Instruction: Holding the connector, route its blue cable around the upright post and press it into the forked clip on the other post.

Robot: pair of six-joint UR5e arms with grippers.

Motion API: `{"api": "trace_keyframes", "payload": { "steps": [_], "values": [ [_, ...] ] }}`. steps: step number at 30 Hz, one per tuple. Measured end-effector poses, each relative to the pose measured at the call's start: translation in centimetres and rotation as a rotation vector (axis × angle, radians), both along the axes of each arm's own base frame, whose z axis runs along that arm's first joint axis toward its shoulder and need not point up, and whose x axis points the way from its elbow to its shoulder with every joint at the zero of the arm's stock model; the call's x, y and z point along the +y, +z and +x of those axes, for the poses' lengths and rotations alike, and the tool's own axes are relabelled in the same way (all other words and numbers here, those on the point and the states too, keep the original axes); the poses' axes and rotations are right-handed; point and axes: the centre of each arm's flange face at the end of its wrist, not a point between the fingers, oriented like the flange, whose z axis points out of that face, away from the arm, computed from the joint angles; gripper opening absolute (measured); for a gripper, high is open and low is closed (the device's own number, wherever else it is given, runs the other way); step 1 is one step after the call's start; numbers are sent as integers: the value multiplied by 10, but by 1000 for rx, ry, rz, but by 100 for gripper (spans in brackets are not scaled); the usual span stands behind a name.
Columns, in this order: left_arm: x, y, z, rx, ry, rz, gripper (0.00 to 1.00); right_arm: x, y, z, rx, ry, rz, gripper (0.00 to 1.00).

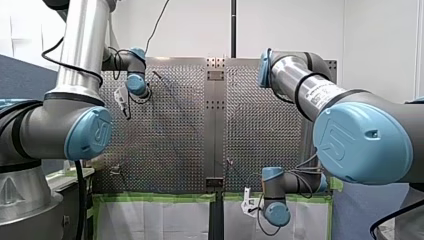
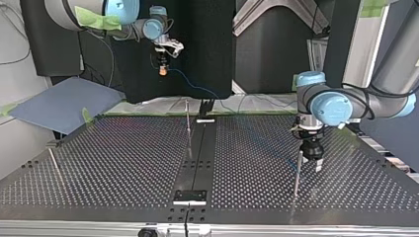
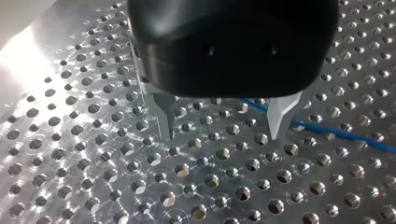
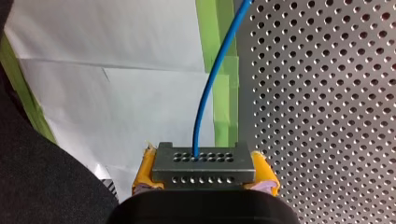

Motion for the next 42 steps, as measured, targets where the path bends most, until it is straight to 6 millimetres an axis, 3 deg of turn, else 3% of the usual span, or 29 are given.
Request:
{"api": "trace_keyframes", "payload": {
  "steps": [21, 42],
  "values": [
    [-3, 0, -1, 2, -4, 1, 99, -9, 3, 5, 42, 20, -20, 0],
    [-6, -1, -3, 13, -2, 1, 99, -39, 83, 18, 22, 27, -49, 0]
  ]
}}
